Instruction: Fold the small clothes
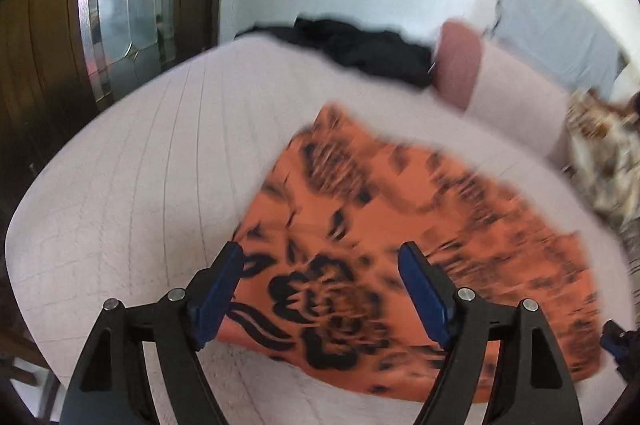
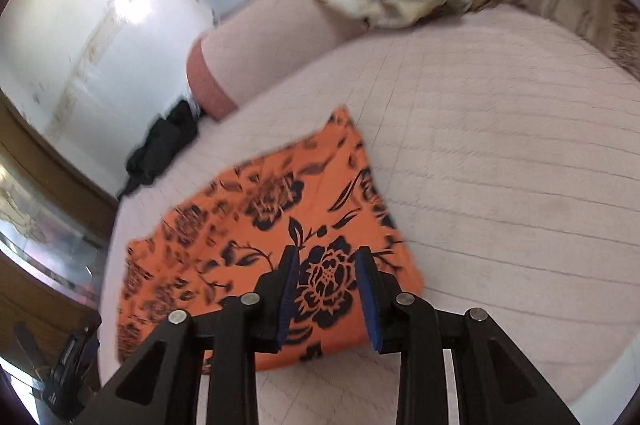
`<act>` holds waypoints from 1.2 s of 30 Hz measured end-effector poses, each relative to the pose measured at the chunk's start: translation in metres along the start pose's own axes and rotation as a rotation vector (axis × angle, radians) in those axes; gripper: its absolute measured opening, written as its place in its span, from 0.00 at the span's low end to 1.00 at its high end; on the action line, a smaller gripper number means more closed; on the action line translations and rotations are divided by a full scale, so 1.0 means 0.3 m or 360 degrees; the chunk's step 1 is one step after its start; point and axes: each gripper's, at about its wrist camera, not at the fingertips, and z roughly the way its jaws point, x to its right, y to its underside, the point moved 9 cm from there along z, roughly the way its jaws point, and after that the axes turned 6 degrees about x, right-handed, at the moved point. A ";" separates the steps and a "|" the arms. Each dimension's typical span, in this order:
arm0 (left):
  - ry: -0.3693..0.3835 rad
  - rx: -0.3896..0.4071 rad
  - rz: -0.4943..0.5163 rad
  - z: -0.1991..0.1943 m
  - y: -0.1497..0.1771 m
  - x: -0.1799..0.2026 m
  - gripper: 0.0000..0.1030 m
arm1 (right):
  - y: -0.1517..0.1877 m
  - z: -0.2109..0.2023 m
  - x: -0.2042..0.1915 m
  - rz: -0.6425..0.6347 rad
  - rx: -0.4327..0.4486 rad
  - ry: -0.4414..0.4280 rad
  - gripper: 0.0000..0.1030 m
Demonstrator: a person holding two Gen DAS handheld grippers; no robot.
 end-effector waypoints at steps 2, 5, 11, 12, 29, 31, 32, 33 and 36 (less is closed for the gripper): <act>-0.0081 -0.0157 0.0018 0.087 0.082 -0.045 0.82 | 0.051 0.119 0.022 -0.0044 -0.0167 0.0083 0.31; -0.0076 -0.0139 -0.0045 0.076 0.066 -0.060 0.88 | 0.054 0.148 0.019 -0.0111 -0.0197 0.0122 0.31; -0.0010 -0.0136 -0.0018 0.053 0.032 -0.035 0.88 | -0.084 0.221 -0.127 -0.0335 -0.0098 0.0161 0.31; -0.0005 -0.0119 -0.0019 0.043 0.013 -0.038 0.88 | -0.098 0.246 -0.143 -0.0338 -0.0115 0.0148 0.31; 0.0015 -0.0262 0.0093 0.065 0.037 0.021 0.89 | -0.127 0.490 -0.376 -0.0468 -0.0370 0.0178 0.32; 0.0009 -0.0240 0.0093 0.045 0.031 0.003 0.89 | -0.069 0.427 -0.408 -0.0541 -0.0401 0.0142 0.32; 0.0003 -0.0230 0.0091 0.033 0.028 -0.006 0.89 | -0.026 0.395 -0.427 -0.0596 -0.0431 0.0125 0.32; 0.0004 -0.0220 0.0083 0.022 0.027 -0.014 0.89 | 0.014 0.371 -0.443 -0.0644 -0.0460 0.0114 0.32; 0.0015 -0.0214 0.0049 0.004 0.044 -0.038 0.89 | 0.139 0.319 -0.485 -0.0775 -0.0541 0.0088 0.32</act>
